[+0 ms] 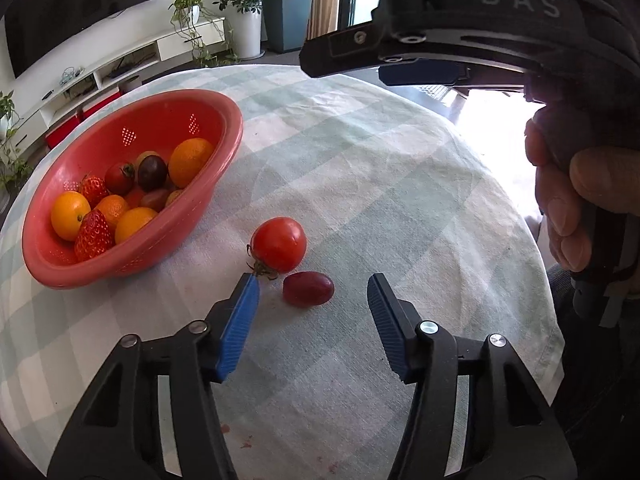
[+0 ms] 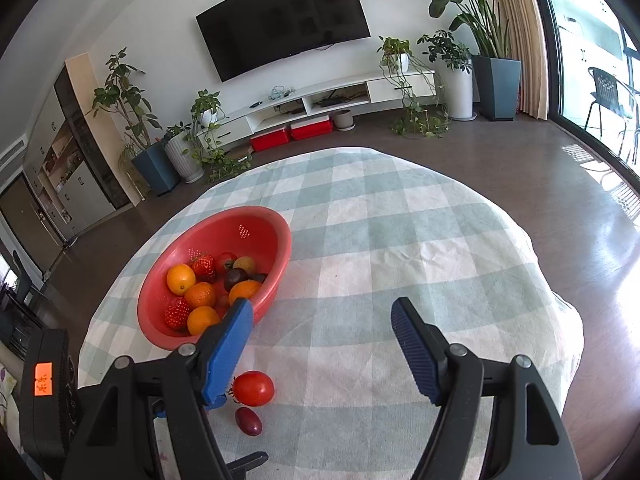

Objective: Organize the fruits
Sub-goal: 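Move both open tools back toward the tomato and small plum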

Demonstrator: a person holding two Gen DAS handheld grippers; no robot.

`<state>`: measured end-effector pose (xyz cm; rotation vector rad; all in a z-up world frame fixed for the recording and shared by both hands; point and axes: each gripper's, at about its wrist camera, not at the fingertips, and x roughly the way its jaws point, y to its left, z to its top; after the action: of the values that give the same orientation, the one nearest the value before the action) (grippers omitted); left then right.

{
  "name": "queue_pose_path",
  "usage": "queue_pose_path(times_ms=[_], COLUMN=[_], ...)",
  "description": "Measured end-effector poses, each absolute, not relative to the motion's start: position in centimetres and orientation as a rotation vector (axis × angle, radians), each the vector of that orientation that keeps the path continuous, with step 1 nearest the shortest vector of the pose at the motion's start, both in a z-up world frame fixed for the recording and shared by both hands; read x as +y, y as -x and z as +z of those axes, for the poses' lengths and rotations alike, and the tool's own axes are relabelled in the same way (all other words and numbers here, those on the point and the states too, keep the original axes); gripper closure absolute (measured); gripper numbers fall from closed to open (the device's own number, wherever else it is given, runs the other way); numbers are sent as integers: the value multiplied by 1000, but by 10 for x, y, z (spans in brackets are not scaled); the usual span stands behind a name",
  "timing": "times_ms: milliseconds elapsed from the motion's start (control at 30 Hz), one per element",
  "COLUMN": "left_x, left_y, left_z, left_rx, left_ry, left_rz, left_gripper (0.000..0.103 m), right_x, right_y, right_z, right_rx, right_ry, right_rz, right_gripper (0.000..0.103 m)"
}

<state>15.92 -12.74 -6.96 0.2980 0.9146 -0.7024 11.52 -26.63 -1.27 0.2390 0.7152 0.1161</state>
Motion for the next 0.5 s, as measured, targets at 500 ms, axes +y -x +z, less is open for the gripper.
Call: queue_pose_path(times_ms=[500], left_x=[-129], left_y=[-166], left_z=[-79], left_rx=[933], left_ry=[-270], left_rz=[-700], left_gripper=[65], right_x=[-261], right_y=[-115], right_z=[-13], right_rx=[726], right_ry=[-233], right_rz=[126], right_gripper=[28])
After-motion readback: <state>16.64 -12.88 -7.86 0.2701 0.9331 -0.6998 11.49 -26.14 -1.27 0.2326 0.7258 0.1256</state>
